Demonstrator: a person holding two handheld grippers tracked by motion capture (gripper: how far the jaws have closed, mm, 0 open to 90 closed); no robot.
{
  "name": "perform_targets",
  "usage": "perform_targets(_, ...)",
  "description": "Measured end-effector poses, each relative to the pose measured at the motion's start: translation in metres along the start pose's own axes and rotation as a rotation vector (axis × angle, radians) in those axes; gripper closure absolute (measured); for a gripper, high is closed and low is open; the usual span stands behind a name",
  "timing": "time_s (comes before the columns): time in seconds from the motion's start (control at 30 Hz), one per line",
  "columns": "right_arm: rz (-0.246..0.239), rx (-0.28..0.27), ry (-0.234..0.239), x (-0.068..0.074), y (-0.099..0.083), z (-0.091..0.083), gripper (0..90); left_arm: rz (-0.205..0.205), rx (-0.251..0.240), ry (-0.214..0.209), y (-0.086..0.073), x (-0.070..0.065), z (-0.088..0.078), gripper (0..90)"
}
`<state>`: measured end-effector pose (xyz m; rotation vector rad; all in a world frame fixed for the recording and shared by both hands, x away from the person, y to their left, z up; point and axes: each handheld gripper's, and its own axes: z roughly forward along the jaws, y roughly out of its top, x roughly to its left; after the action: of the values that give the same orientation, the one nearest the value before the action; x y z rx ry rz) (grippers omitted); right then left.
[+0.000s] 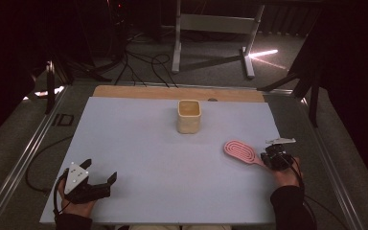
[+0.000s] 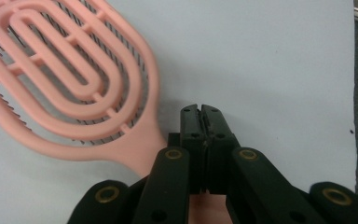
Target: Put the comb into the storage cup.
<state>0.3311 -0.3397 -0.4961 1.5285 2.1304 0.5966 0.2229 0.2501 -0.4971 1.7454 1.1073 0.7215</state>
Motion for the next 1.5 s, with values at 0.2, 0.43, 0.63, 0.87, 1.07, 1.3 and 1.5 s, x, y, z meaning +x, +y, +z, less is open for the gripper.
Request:
perform_targets(0.2, -0.004, -0.01, 0.009, 0.001, -0.001, -0.005, 88.6, 0.001, 0.0, 0.001, 0.0, 0.0, 0.0, 1.1)
perform_targets(0.43, 0.006, -0.03, 0.024, 0.001, -0.007, -0.009, 83.7, 0.002, -0.002, 0.001, 0.0, 0.0, 0.0, 1.2)
perform_targets(0.63, 0.01, -0.128, 0.057, 0.005, -0.013, -0.022, 68.0, 0.001, -0.004, 0.0, 0.0, 0.0, 0.0, 1.2)
perform_targets(0.87, -0.031, -0.309, 0.174, 0.017, -0.018, -0.046, 51.9, -0.001, -0.012, 0.002, 0.001, 0.001, -0.002, 1.1)
perform_targets(1.07, -0.017, -0.448, 0.298, 0.03, -0.032, -0.063, 32.8, 0.002, -0.023, 0.004, 0.002, 0.001, -0.004, 1.1)
perform_targets(1.3, -0.065, -0.559, 0.321, 0.049, -0.049, -0.08, 12.5, 0.013, -0.042, -0.013, 0.003, 0.0, -0.006, 0.9)
perform_targets(1.5, -0.074, -0.6, 0.306, 0.062, -0.067, -0.08, 12.7, 0.035, -0.062, -0.048, 0.004, -0.004, -0.008, 0.7)
